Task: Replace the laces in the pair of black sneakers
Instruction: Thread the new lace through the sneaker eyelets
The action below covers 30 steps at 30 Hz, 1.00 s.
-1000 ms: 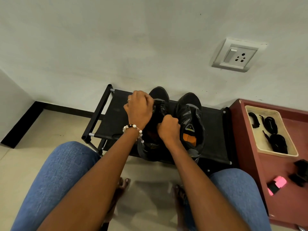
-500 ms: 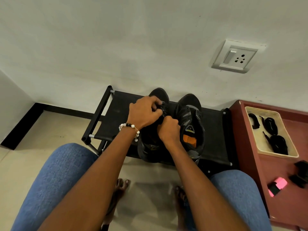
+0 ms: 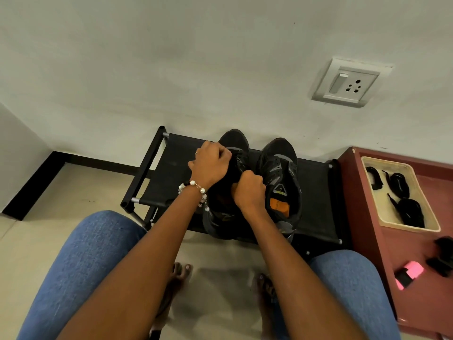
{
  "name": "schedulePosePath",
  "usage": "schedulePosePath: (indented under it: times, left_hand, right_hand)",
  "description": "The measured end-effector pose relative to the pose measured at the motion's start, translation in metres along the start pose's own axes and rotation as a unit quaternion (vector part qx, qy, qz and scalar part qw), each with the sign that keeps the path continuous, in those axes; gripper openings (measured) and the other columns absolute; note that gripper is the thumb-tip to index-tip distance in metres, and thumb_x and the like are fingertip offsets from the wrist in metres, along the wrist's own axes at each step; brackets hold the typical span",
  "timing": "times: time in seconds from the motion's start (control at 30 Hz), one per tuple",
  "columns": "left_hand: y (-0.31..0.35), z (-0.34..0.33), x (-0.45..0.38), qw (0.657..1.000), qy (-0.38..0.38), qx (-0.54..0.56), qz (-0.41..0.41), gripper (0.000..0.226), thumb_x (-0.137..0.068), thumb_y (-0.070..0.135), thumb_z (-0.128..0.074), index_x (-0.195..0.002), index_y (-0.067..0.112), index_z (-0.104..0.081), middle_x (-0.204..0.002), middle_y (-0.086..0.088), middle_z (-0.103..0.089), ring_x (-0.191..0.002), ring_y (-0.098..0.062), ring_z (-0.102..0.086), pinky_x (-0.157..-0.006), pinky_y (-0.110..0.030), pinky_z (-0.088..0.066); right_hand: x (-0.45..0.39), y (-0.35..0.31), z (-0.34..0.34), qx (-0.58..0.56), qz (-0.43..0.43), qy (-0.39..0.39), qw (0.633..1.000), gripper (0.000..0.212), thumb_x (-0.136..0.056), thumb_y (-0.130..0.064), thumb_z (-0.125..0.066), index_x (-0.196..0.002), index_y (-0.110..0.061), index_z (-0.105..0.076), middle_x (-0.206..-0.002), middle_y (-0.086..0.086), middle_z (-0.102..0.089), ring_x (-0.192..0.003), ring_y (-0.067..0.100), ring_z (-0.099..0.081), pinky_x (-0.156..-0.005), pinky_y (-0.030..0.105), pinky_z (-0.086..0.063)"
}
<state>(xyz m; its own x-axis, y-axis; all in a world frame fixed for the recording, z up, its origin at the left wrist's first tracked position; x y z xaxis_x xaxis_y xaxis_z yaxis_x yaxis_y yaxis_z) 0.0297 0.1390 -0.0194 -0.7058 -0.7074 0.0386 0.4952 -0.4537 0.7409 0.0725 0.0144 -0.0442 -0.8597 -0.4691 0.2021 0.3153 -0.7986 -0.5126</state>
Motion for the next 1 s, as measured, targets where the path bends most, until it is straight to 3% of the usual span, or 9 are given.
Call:
schedulePosePath:
  times: [0.07,0.13,0.27,0.33,0.4,0.47,0.63,0.87,1.0]
  left_hand:
    - [-0.005,0.005,0.002,0.971,0.006,0.226,0.075,0.022,-0.095,0.02,-0.052,-0.089,0.006,-0.068,-0.095,-0.005,-0.069,-0.093,-0.021,-0.065,-0.09,-0.045,-0.052]
    - [-0.002,0.01,0.006,0.898,0.017,0.426,0.109,0.019,-0.097,0.014,-0.048,-0.086,0.007,-0.061,-0.086,-0.006,-0.071,-0.082,-0.02,-0.069,-0.079,-0.035,-0.056]
    - [0.007,0.024,0.003,0.802,0.057,0.589,0.087,0.019,-0.099,0.01,-0.044,-0.082,0.011,-0.052,-0.067,-0.003,-0.061,-0.055,-0.018,-0.059,-0.064,-0.032,-0.05]
    - [0.006,0.023,0.0,0.831,0.055,0.549,0.072,0.016,-0.098,0.012,-0.049,-0.083,0.012,-0.054,-0.066,-0.001,-0.055,-0.05,-0.011,-0.049,-0.061,-0.03,-0.047]
    - [0.008,0.024,0.0,0.931,0.054,0.36,0.016,0.01,-0.096,0.017,-0.054,-0.087,0.016,-0.059,-0.069,0.005,-0.056,-0.053,-0.004,-0.047,-0.06,-0.023,-0.046]
    - [0.018,0.021,0.002,0.986,0.045,0.142,-0.08,0.006,-0.092,0.019,-0.059,-0.094,0.019,-0.065,-0.081,0.006,-0.062,-0.067,-0.001,-0.056,-0.069,-0.019,-0.049]
    - [0.017,-0.011,0.011,0.955,-0.011,-0.26,-0.141,0.027,-0.092,0.026,-0.054,-0.117,0.025,-0.066,-0.116,-0.006,-0.053,-0.106,-0.025,-0.054,-0.093,-0.042,-0.04]
    - [0.018,-0.003,0.013,0.966,0.069,-0.216,-0.124,0.021,-0.092,0.033,-0.056,-0.096,0.023,-0.074,-0.111,-0.002,-0.052,-0.105,-0.022,-0.049,-0.089,-0.04,-0.036]
    - [0.003,0.0,0.004,0.997,0.046,-0.047,-0.039,0.008,-0.082,0.03,-0.068,-0.076,0.029,-0.073,-0.104,0.002,-0.06,-0.102,-0.016,-0.054,-0.092,-0.043,-0.043]
  right_hand:
    - [0.0,0.0,0.001,-0.004,-0.003,0.0,1.0,0.027,-0.096,-0.017,-0.053,-0.112,0.005,-0.055,-0.112,0.022,-0.06,-0.102,0.041,-0.06,-0.068,0.034,-0.04]
    - [0.0,0.0,0.001,-0.005,-0.009,0.0,1.0,0.029,-0.095,-0.017,-0.054,-0.114,0.005,-0.055,-0.113,0.021,-0.06,-0.104,0.041,-0.06,-0.068,0.034,-0.04]
    - [0.001,0.0,0.002,-0.008,-0.011,-0.002,1.0,0.029,-0.095,-0.016,-0.055,-0.114,0.005,-0.056,-0.113,0.021,-0.06,-0.103,0.041,-0.06,-0.068,0.033,-0.041]
    - [0.002,0.0,0.002,-0.007,-0.01,0.0,1.0,0.029,-0.094,-0.016,-0.056,-0.114,0.005,-0.056,-0.113,0.021,-0.06,-0.102,0.041,-0.06,-0.068,0.033,-0.042]
    - [0.001,0.0,0.001,-0.006,-0.009,0.0,1.0,0.027,-0.094,-0.015,-0.055,-0.112,0.005,-0.056,-0.112,0.022,-0.06,-0.102,0.041,-0.061,-0.068,0.035,-0.043]
    - [0.001,-0.001,0.001,-0.007,-0.009,-0.001,1.0,0.027,-0.094,-0.014,-0.053,-0.112,0.006,-0.056,-0.111,0.023,-0.06,-0.102,0.043,-0.06,-0.07,0.037,-0.045]
    - [-0.001,0.0,-0.001,0.002,-0.013,-0.003,1.0,0.028,-0.098,-0.017,-0.049,-0.115,0.005,-0.054,-0.114,0.021,-0.06,-0.103,0.039,-0.06,-0.068,0.034,-0.04]
    - [-0.001,0.001,-0.002,-0.003,-0.011,-0.003,1.0,0.028,-0.096,-0.017,-0.051,-0.114,0.004,-0.055,-0.113,0.021,-0.06,-0.102,0.04,-0.06,-0.068,0.035,-0.041]
    - [0.001,0.001,0.0,0.001,-0.009,0.001,1.0,0.027,-0.097,-0.016,-0.051,-0.113,0.005,-0.055,-0.112,0.022,-0.061,-0.102,0.041,-0.06,-0.067,0.034,-0.04]
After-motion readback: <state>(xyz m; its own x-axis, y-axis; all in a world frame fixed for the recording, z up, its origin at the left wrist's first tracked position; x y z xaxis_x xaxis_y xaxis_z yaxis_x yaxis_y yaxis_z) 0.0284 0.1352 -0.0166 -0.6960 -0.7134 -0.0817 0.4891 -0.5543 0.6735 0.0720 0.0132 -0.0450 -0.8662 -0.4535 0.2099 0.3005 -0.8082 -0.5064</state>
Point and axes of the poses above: each hand's wrist, its own x-axis away from the middle knuckle, its own z-axis out of the back of the hand, y = z × x, the point moved 7 cm from there along -x, towards the middle knuckle
